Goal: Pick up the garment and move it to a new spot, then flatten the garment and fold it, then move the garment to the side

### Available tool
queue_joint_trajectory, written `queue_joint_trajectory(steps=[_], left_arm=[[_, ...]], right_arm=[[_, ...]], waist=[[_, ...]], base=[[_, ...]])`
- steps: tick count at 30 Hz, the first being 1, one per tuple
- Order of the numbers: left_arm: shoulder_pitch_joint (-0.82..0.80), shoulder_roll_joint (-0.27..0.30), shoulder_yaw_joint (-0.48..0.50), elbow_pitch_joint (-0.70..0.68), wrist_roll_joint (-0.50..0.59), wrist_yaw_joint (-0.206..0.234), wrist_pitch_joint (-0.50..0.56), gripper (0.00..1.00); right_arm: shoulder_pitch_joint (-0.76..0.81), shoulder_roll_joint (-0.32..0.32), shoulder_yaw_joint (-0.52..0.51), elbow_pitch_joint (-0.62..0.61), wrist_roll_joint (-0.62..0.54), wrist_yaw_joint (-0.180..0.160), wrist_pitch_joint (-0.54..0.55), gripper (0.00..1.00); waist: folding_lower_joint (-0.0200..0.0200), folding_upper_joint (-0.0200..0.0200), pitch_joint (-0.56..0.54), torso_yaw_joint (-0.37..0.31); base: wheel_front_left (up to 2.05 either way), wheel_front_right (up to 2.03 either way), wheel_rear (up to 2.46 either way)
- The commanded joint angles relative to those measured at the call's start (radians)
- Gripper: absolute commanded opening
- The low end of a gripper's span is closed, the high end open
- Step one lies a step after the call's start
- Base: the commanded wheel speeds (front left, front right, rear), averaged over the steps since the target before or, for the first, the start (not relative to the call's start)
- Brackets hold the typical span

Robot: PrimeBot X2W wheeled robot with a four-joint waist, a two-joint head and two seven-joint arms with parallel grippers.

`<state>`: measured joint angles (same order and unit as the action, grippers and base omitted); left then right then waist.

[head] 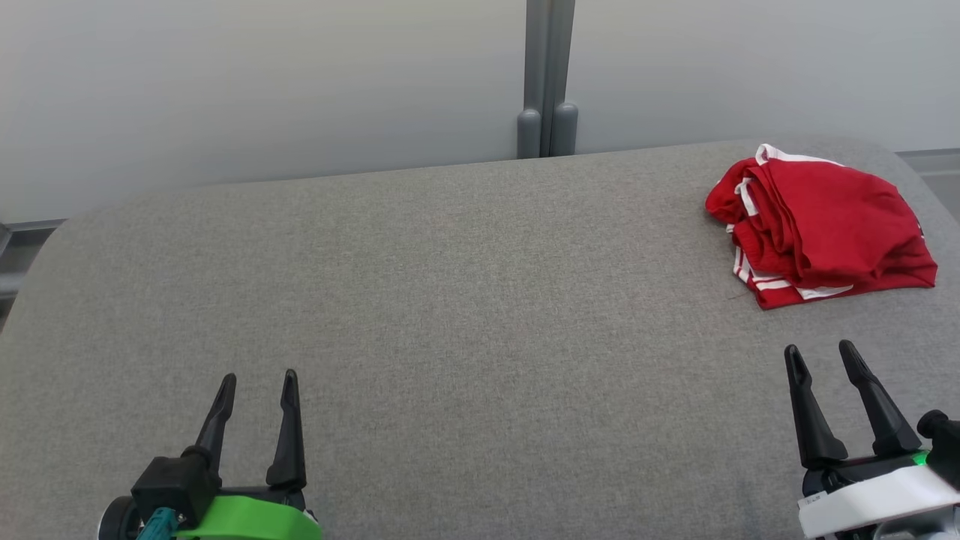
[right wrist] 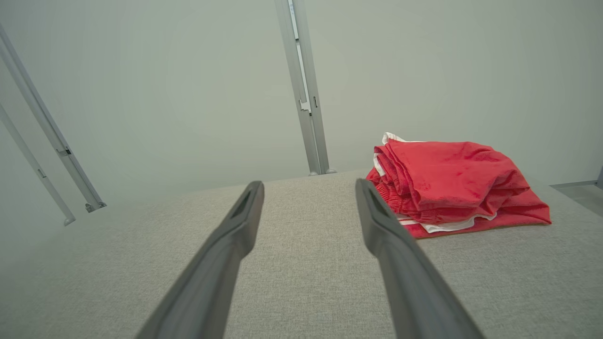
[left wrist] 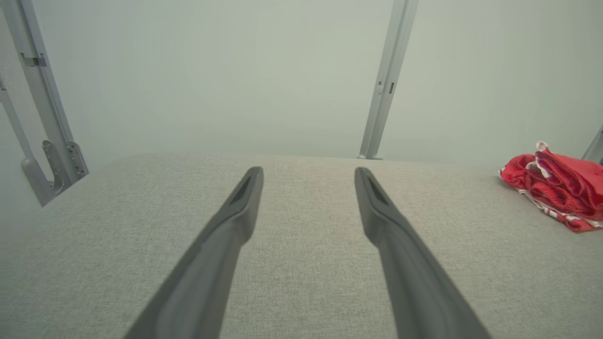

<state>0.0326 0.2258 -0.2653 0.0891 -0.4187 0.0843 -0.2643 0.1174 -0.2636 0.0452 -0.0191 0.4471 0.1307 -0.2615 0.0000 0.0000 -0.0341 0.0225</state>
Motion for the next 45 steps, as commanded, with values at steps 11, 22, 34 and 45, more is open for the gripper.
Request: queue_joint_trajectory(steps=[11, 22, 34, 45], left_arm=[[0.024, -0.043, 0.042, 0.019, 0.041, -0.042, -0.001, 1.0], [0.014, -0.061, 0.047, 0.063, -0.007, -0.059, 0.009, 0.0], [-0.015, -0.079, 0.092, 0.079, -0.202, -0.085, 0.047, 0.0], [-0.036, -0.093, 0.125, 0.091, -0.344, -0.104, 0.075, 0.0]], right_arm=[[0.0, -0.001, 0.019, 0.009, 0.011, 0.0, -0.001, 1.0], [-0.005, 0.026, 0.023, 0.053, 0.054, 0.0, 0.017, 0.0], [-0.069, 0.048, -0.008, 0.114, 0.24, 0.0, 0.089, 0.0], [-0.115, 0.066, -0.032, 0.158, 0.374, 0.0, 0.143, 0.0]], waist=[[0.0, 0.0, -0.003, 0.003], [0.0, 0.0, -0.001, 0.004], [0.0, 0.0, 0.003, 0.001], [0.0, 0.0, 0.006, -0.001]], base=[[0.0, 0.0, 0.0], [0.0, 0.0, 0.0], [0.0, 0.0, 0.0], [0.0, 0.0, 0.0]])
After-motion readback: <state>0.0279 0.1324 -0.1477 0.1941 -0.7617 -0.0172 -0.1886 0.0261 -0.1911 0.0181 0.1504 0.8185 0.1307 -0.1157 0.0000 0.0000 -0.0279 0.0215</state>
